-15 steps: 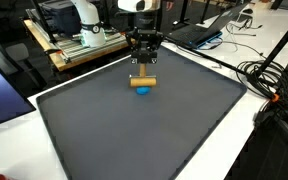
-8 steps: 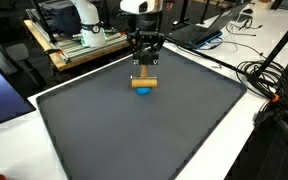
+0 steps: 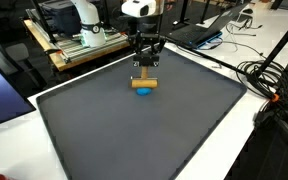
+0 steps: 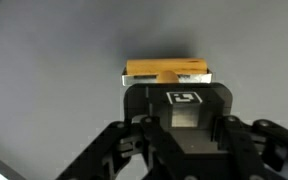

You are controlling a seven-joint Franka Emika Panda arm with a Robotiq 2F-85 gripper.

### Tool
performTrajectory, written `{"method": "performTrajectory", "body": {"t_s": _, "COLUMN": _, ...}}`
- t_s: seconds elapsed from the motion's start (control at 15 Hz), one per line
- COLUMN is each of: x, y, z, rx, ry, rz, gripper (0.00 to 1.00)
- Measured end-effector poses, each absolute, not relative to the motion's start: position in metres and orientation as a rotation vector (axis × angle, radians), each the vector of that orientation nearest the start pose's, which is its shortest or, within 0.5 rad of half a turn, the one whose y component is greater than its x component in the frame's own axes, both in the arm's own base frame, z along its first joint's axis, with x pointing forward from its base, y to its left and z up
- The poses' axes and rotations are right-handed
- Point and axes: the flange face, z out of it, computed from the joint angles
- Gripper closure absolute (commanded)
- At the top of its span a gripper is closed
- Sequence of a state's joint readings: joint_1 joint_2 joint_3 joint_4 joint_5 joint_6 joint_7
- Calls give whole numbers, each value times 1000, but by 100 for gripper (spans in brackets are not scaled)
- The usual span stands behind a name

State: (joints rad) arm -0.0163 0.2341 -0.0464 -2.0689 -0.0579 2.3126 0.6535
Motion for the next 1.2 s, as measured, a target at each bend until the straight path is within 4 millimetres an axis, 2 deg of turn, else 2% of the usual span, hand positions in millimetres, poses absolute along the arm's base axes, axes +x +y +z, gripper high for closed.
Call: {"method": "performTrajectory", "body": {"t_s": 1.2, "x": 606, "y": -51, "z": 319, "rx": -2959, "ry": 1200, "rz": -88, "gripper": 78}}
